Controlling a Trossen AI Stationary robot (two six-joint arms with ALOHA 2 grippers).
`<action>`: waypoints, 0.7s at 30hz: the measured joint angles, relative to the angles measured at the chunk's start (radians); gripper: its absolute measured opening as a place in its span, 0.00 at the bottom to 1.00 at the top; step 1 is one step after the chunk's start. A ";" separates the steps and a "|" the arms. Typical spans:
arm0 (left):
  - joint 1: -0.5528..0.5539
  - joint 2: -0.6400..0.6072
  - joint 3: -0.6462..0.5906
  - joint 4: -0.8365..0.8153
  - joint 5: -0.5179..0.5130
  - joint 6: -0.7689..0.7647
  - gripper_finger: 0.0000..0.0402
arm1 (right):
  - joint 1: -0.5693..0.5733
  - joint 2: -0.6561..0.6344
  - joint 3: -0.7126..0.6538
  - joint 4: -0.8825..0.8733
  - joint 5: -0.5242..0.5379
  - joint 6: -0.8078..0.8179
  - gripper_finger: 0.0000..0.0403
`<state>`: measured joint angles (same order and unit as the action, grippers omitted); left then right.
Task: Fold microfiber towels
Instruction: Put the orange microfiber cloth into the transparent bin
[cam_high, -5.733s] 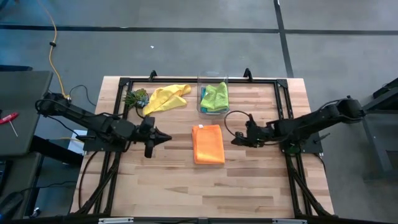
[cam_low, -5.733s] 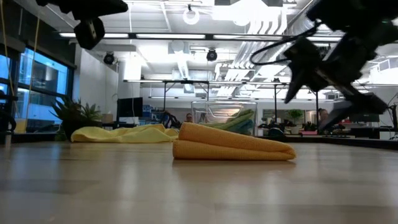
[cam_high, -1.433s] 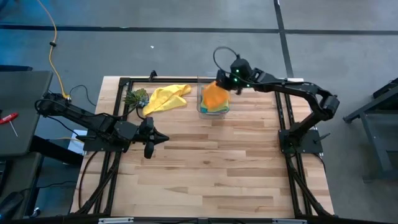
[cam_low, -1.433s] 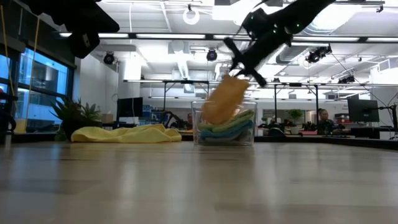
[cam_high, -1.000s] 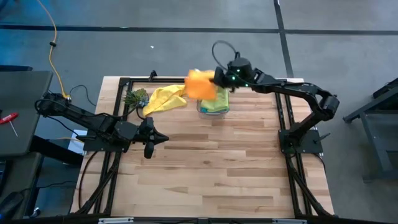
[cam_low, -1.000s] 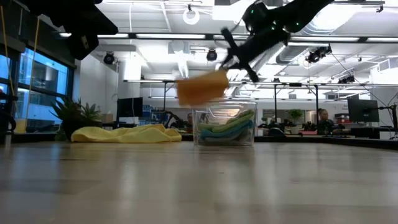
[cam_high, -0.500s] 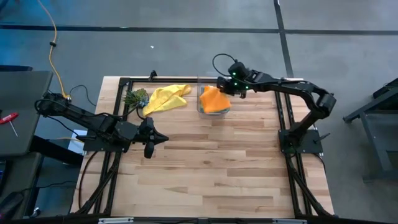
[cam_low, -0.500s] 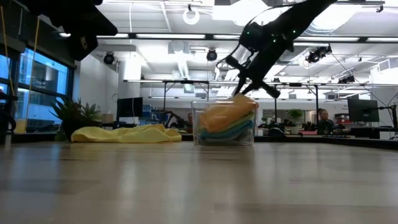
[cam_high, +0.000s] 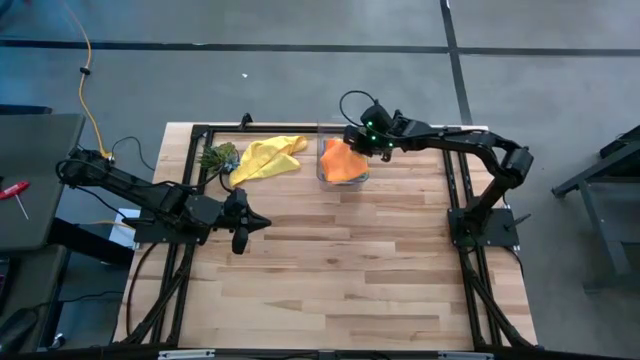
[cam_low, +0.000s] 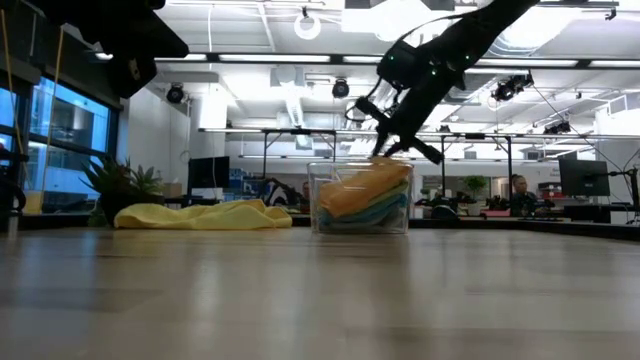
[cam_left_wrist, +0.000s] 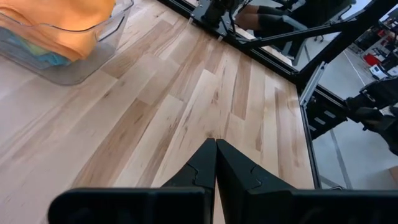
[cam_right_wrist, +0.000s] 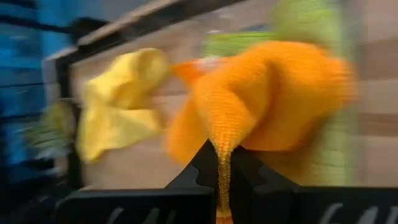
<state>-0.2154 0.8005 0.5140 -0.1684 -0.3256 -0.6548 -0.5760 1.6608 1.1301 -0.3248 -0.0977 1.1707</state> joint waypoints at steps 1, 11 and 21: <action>0.000 0.000 0.000 0.000 0.000 0.000 0.00 | 0.001 0.000 0.000 0.030 -0.015 0.000 0.00; 0.000 0.000 0.000 0.000 0.000 0.003 0.00 | 0.051 -0.004 0.077 0.124 0.030 -0.189 0.00; 0.000 0.000 0.000 -0.001 0.001 0.002 0.00 | -0.014 0.048 0.058 -0.213 -0.022 -0.075 0.00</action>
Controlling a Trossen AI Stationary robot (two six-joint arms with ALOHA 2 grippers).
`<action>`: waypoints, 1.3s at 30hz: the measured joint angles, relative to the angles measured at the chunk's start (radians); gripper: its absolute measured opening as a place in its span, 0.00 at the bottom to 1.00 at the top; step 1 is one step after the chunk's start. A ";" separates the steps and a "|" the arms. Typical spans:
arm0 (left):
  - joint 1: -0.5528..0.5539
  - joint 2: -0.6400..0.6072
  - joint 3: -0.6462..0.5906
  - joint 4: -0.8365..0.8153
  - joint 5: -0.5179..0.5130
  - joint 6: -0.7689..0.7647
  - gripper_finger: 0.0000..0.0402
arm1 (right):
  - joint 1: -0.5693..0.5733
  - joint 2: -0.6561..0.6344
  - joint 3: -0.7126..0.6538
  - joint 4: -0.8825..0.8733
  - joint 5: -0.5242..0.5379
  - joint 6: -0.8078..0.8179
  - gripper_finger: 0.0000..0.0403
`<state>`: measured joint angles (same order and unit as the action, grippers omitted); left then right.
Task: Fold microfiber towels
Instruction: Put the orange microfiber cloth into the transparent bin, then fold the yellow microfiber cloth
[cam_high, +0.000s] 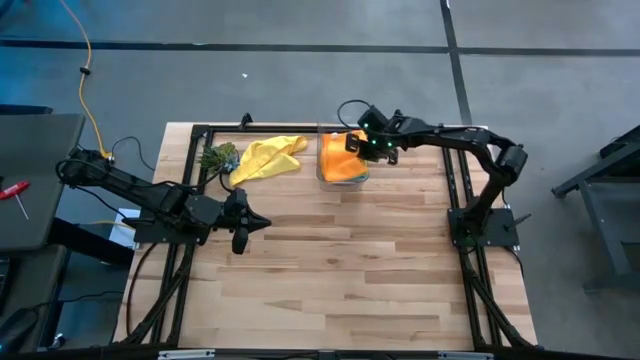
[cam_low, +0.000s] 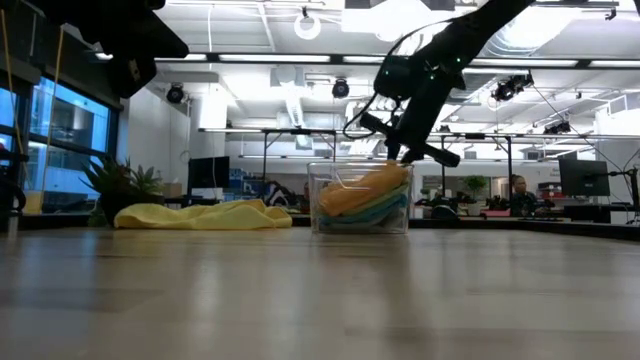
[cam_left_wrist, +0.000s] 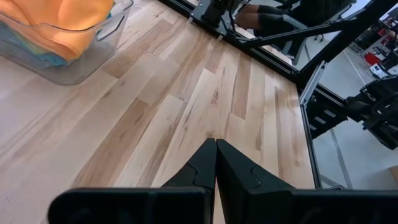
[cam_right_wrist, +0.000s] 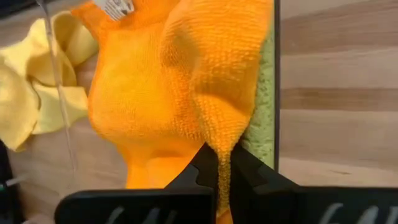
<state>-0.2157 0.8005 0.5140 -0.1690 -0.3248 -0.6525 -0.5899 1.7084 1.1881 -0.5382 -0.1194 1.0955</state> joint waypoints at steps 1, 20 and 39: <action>0.000 0.000 0.000 0.000 0.000 0.000 0.00 | -0.003 0.004 0.000 -0.003 -0.010 -0.008 0.00; 0.000 0.000 0.000 0.000 0.000 0.000 0.00 | -0.006 0.005 0.000 0.033 0.015 -0.105 0.17; 0.000 0.000 0.000 0.013 -0.073 0.001 0.00 | 0.001 -0.318 -0.039 -0.214 0.133 -0.478 0.55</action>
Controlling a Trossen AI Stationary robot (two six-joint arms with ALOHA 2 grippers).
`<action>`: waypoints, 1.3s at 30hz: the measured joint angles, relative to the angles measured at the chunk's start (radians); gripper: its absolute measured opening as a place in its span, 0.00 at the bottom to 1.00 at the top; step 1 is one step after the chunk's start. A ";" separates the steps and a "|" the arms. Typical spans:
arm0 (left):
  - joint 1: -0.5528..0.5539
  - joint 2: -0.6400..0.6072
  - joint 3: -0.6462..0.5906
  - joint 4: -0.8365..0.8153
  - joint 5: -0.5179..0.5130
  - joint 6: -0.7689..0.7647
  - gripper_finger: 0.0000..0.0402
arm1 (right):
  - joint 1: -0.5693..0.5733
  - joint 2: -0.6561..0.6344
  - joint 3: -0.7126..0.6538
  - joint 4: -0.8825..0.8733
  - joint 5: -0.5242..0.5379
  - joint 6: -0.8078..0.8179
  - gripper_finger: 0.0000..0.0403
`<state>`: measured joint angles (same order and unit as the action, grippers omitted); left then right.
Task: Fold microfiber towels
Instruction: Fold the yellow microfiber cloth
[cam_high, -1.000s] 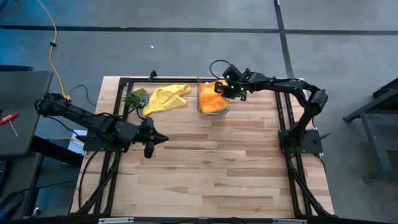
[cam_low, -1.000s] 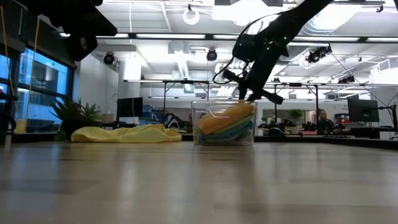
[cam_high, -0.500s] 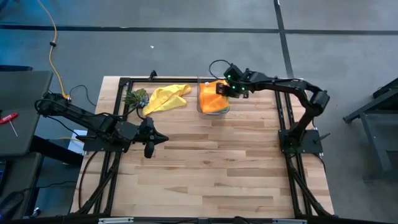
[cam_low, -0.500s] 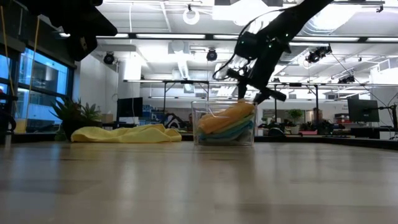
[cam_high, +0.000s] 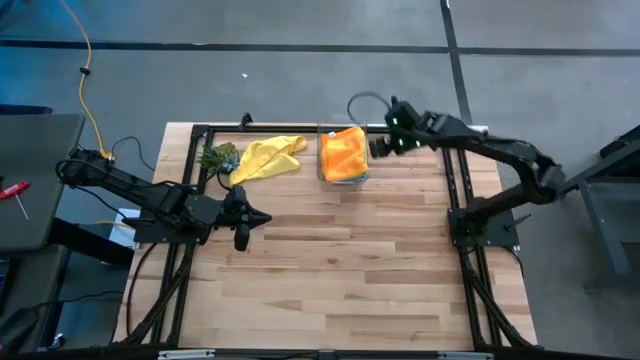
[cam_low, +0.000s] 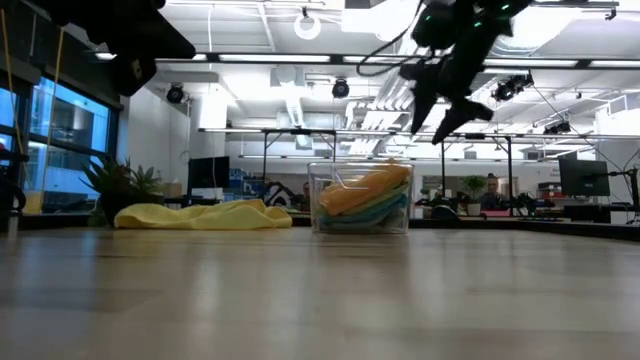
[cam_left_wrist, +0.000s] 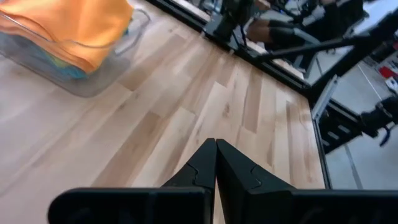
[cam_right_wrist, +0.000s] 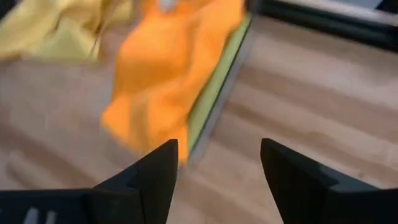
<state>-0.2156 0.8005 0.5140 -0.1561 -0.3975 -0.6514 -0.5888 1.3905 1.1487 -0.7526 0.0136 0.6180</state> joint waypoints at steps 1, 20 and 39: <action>0.000 0.000 0.000 0.006 -0.012 0.000 0.00 | 0.028 -0.032 -0.032 0.005 0.008 -0.013 0.55; 0.155 0.000 0.107 0.009 -0.036 0.332 0.25 | 0.662 -0.621 -0.684 0.997 0.303 0.033 0.55; 0.280 0.215 0.071 -0.688 -0.164 -0.418 0.61 | 0.696 -0.447 -0.645 0.954 0.290 0.039 0.55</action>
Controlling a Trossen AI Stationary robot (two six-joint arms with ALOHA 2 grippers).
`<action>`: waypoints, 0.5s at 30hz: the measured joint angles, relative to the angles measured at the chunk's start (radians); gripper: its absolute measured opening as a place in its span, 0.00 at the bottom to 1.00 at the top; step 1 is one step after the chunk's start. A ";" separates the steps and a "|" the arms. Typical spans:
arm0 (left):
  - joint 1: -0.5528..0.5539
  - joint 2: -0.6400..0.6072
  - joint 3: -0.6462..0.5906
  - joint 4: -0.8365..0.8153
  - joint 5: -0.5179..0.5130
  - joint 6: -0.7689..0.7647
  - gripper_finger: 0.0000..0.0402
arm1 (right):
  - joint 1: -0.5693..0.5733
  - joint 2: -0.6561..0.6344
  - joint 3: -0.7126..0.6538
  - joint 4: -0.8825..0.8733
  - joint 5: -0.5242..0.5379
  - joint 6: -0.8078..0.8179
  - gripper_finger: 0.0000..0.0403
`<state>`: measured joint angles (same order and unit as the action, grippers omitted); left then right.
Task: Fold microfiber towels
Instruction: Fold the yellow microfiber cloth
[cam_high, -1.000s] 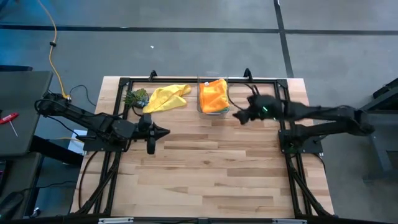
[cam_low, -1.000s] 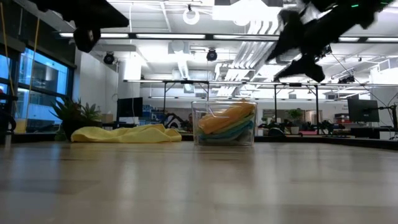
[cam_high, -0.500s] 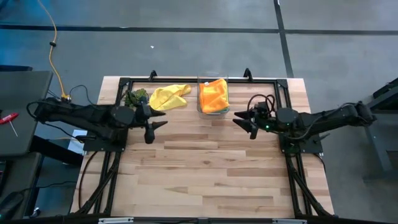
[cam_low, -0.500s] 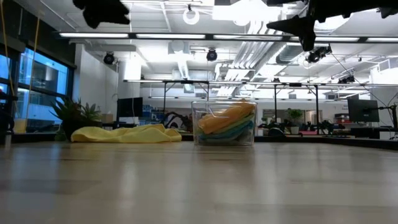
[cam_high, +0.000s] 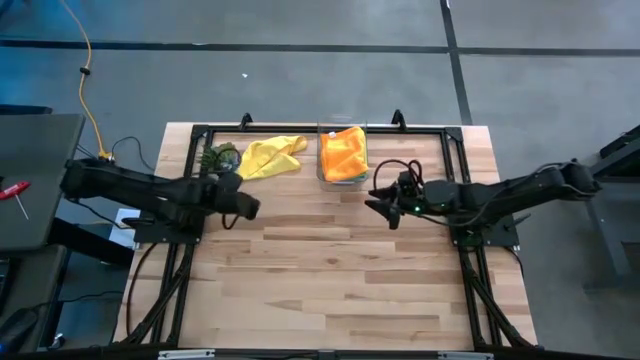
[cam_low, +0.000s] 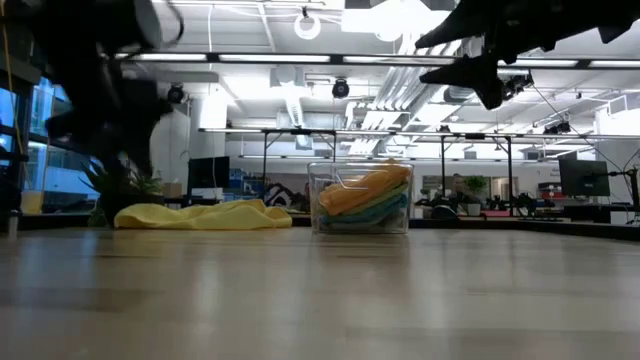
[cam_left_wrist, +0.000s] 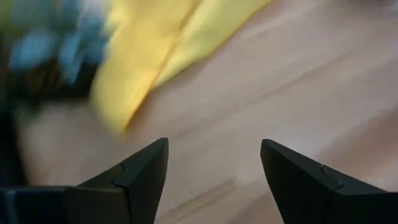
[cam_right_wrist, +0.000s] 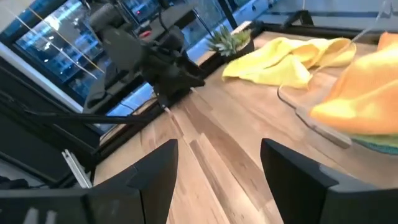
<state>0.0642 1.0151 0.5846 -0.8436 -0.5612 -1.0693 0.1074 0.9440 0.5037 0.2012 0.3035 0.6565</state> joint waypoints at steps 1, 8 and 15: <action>0.013 0.019 -0.029 -0.002 0.005 -0.063 0.61 | 0.000 0.008 0.000 0.001 0.000 0.004 0.55; 0.133 0.102 -0.115 -0.018 -0.057 -0.347 0.60 | 0.000 0.042 0.000 0.004 0.000 0.065 0.55; 0.342 0.209 -0.114 0.115 0.006 -0.075 0.60 | -0.001 0.045 0.000 0.005 0.000 0.088 0.55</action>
<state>0.4057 1.2245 0.4706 -0.7284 -0.5553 -1.1447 0.1062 0.9894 0.5037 0.2066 0.3035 0.7441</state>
